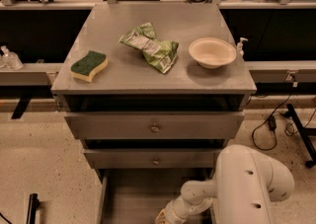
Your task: Open bottom drawer
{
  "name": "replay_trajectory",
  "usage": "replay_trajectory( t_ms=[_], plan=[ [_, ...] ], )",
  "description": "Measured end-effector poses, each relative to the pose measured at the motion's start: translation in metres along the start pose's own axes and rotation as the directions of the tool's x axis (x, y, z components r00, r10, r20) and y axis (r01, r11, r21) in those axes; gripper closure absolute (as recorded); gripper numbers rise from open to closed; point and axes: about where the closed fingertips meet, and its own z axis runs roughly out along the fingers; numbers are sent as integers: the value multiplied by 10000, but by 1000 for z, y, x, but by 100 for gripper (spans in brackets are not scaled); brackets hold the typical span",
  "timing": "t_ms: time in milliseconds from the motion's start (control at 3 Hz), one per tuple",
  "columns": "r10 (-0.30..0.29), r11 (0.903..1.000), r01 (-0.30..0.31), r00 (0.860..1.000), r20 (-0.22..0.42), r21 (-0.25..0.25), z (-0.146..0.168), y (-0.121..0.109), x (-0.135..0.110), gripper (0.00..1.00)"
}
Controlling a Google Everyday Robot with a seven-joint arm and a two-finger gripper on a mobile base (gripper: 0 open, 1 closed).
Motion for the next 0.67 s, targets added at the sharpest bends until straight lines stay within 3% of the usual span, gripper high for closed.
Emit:
replay_trajectory(
  t_ms=[667],
  plan=[
    [-1,10000,1,10000,0,0,-1,-3,0,100]
  ],
)
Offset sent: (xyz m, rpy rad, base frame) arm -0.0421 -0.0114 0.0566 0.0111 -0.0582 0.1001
